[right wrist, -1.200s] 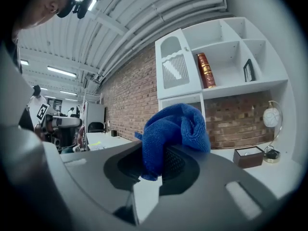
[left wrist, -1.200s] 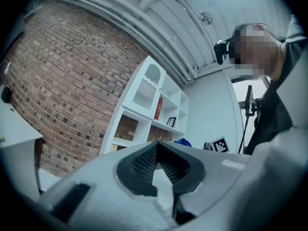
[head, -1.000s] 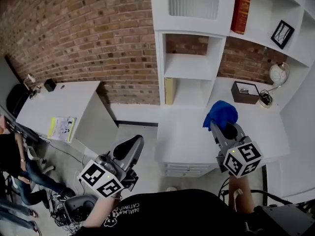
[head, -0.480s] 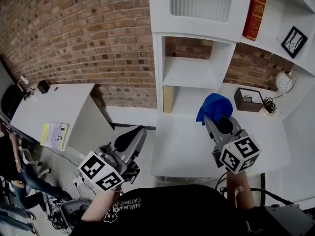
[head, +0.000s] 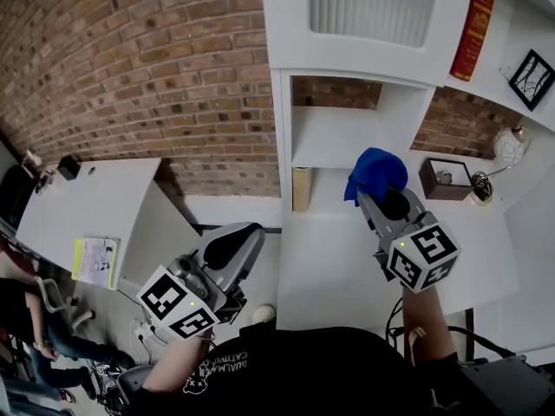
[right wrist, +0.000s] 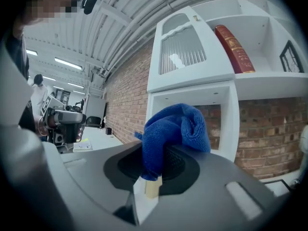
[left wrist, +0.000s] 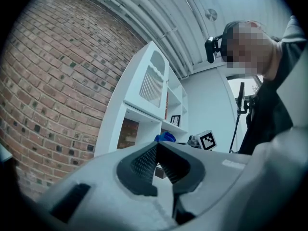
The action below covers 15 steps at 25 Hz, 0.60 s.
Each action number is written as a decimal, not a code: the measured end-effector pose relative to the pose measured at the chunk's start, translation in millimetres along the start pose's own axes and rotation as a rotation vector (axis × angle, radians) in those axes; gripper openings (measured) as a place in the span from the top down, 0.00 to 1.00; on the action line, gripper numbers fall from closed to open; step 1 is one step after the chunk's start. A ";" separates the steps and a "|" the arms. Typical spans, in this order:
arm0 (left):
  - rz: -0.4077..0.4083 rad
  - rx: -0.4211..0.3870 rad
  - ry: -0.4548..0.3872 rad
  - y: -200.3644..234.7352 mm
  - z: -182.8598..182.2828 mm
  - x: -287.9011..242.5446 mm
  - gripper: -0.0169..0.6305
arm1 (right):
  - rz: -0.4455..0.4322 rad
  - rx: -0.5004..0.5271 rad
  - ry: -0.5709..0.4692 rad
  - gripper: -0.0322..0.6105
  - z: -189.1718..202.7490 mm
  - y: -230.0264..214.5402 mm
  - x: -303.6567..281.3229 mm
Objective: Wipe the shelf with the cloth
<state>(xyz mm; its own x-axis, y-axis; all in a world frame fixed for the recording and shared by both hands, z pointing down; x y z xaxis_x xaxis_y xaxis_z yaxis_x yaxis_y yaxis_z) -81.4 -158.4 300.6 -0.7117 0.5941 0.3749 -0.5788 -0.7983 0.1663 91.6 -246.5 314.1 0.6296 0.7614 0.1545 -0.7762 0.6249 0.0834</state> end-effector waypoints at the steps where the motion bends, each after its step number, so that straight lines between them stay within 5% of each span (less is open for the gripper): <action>1: 0.006 0.011 0.000 10.4 -1.7 -3.1 0.98 | 0.008 0.013 0.005 0.85 0.3 -4.6 -11.6; 11: 0.088 0.036 0.047 86.5 -17.5 -29.9 0.98 | 0.014 0.054 0.158 0.85 28.5 -61.0 -137.2; 15: 0.069 0.046 0.057 107.0 -15.8 -26.7 0.98 | 0.002 0.170 0.256 0.85 50.0 -80.4 -173.2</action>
<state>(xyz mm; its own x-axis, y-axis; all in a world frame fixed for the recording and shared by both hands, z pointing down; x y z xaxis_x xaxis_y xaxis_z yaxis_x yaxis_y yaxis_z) -130.6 -258.1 294.0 -0.7711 0.5415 0.3350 -0.5101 -0.8402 0.1841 43.3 -437.3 329.9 0.5995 0.7946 -0.0964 -0.7580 0.6023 0.2504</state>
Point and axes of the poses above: the fingertips, and each gripper's own axes: x backward along the fingers, y to its left, z out of its underside, the point moved 1 cm from there along x, backward along the fingers, and after that the axes turned 13 degrees about -y, right-handed, at the moved point
